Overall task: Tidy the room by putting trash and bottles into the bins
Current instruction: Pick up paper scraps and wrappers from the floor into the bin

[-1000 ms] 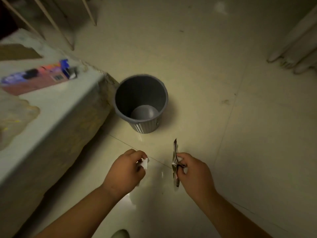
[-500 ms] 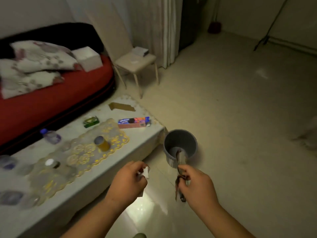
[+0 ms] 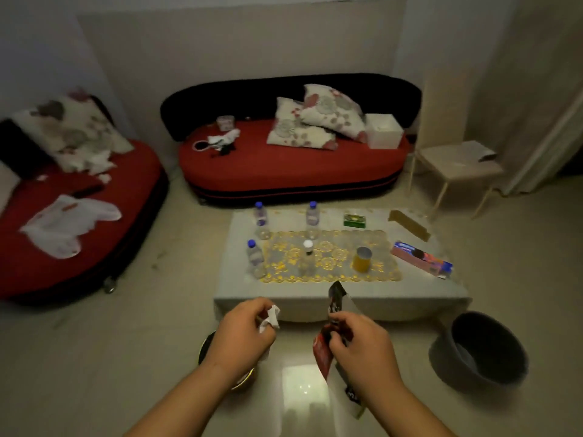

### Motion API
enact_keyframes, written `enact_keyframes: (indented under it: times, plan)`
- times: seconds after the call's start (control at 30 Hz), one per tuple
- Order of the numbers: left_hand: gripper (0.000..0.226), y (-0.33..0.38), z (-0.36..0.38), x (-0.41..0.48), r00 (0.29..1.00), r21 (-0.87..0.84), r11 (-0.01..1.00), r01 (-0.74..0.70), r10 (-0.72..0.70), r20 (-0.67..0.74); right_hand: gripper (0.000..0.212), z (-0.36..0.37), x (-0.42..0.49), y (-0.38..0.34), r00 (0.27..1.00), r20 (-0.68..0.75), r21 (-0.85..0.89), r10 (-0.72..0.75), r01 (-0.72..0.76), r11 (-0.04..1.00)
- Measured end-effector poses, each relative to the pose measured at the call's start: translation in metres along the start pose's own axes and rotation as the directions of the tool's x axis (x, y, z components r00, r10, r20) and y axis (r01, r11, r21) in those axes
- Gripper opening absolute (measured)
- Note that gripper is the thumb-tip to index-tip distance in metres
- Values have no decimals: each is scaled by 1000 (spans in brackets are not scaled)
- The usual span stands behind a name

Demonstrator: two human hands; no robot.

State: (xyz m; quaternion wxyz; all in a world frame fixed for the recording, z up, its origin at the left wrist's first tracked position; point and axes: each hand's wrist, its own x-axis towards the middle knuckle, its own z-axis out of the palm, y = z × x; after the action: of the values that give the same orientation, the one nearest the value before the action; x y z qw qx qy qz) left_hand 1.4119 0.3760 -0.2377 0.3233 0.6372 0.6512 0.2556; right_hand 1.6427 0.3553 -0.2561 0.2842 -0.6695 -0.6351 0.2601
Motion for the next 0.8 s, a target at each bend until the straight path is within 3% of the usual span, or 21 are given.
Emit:
enact_keyframes:
  times: [0.17,0.37,0.57,0.8]
  plan:
    - [26,-89,-83,-5,988,-54,991,122,-126,-87,31,96,25,-85,990,117,14,-84,83,996]
    - [23,-183,-138,8,971,-90,976,198,-208,-114,30,189,44,-138,977,199,36,-77,71,997]
    - [22,-245,-123,31,950,-124,954,273,-288,-118,29,251,70,-129,959,278,81,-51,29,996]
    - [20,-303,-60,78,927,-73,932,354,-360,-104,28,313,111,-68,932,356,102,-73,39,994]
